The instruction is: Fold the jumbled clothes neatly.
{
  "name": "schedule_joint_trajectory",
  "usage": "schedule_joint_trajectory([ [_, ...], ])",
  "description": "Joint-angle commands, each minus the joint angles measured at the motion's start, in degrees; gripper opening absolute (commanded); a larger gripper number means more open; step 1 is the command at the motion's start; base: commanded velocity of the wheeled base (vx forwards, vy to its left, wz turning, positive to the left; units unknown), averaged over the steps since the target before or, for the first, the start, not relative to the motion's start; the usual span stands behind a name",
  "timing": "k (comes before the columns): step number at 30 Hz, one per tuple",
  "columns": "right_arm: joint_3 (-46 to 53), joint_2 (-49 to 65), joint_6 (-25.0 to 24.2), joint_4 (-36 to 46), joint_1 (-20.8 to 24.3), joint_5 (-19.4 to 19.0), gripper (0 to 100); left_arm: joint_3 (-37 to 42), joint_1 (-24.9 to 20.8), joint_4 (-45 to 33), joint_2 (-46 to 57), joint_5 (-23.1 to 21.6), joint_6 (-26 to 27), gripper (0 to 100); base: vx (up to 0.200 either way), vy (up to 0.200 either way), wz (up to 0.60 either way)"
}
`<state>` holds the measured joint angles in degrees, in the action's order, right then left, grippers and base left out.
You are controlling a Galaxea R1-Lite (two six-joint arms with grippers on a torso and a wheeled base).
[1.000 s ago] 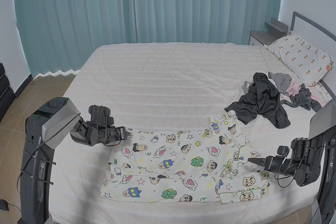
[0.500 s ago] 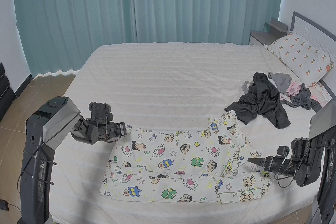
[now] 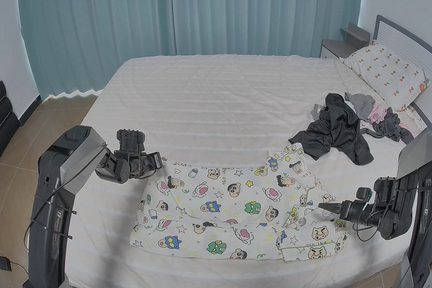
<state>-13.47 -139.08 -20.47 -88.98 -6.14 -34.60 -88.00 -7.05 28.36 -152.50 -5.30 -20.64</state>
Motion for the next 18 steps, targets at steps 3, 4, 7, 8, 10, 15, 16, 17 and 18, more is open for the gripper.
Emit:
schedule_joint_trajectory([
  [3, 0.0, 0.0, 0.1, -0.6, 0.0, 0.0, 100, -0.9, 0.0, -0.2, -0.6, 0.5, -0.2, 100, 0.0, 0.0, 0.0],
  [4, 0.0, 0.0, 0.1, -0.6, 0.0, 0.0, 100, -0.9, 0.0, -0.2, -0.6, 0.6, -0.2, 100, 0.0, 0.0, 0.0],
  [7, 0.0, 0.0, 0.1, -0.6, 0.0, 0.0, 100, -0.8, 0.1, -0.3, -0.4, 0.6, -0.2, 100, 0.0, 0.0, 0.0],
  [8, 0.0, 0.0, 0.1, -0.6, 0.0, 0.0, 100, -0.4, 0.1, -0.4, -0.3, 0.5, -0.2, 100, 0.0, 0.0, 0.0],
  [10, 0.0, 0.0, 0.1, -0.6, 0.0, 0.0, 100, -0.2, 0.1, -0.5, -0.3, 0.4, -0.1, 100, 0.0, 0.0, 0.0],
  [15, 0.0, 0.0, 0.1, -0.6, 0.0, 0.0, 100, 2.3, 0.3, -0.5, -0.2, -0.9, 0.7, 100, 0.0, 0.0, 0.0],
  [16, 0.0, 0.0, 0.1, -0.5, 0.0, 0.0, 100, 2.7, 0.2, -0.5, -0.2, -1.3, 1.3, 100, 0.0, 0.0, 0.0],
  [17, 0.0, 0.0, 0.1, -0.6, 0.0, 0.0, 100, 3.4, 0.2, -0.5, -0.3, -1.6, 2.0, 100, 0.0, 0.0, 0.0],
  [18, 0.0, 0.0, 0.1, -0.5, 0.0, 0.0, 100, 3.5, 0.2, -0.5, -0.2, -1.8, 2.5, 100, 0.0, 0.0, 0.0],
])
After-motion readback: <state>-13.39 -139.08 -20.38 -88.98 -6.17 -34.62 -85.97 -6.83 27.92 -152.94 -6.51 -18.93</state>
